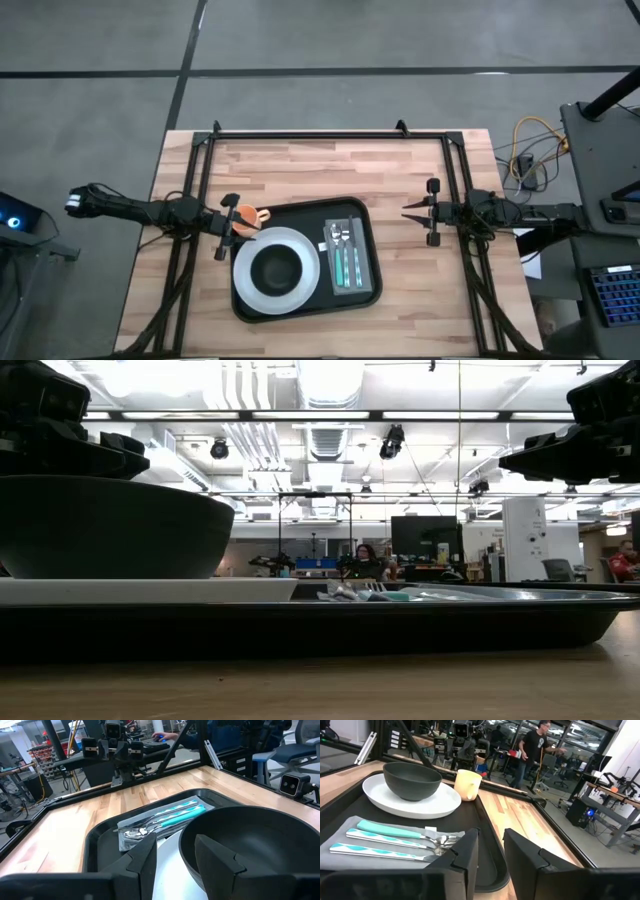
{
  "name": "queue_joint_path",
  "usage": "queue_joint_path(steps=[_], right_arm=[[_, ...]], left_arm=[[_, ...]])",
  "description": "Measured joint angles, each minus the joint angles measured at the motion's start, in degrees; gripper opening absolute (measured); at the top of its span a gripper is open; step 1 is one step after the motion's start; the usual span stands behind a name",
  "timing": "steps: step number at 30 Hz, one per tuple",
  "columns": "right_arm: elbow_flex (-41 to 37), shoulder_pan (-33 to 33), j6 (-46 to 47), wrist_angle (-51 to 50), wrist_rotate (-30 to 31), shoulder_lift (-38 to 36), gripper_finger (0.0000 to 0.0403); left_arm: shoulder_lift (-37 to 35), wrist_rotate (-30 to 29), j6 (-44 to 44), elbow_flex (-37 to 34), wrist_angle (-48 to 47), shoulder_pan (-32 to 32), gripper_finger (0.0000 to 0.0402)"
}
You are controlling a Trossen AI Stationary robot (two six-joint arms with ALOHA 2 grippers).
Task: Set up tray
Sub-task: Return to Home Position
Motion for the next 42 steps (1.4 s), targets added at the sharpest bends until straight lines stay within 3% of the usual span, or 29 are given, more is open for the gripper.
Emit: queue_joint_path(steps=[42], right_arm=[[0.0,0.0,0.0,0.0,0.0,-0.1,0.0072]], left_arm=[[0.0,0.0,0.0,0.0,0.0,0.0,0.0116]])
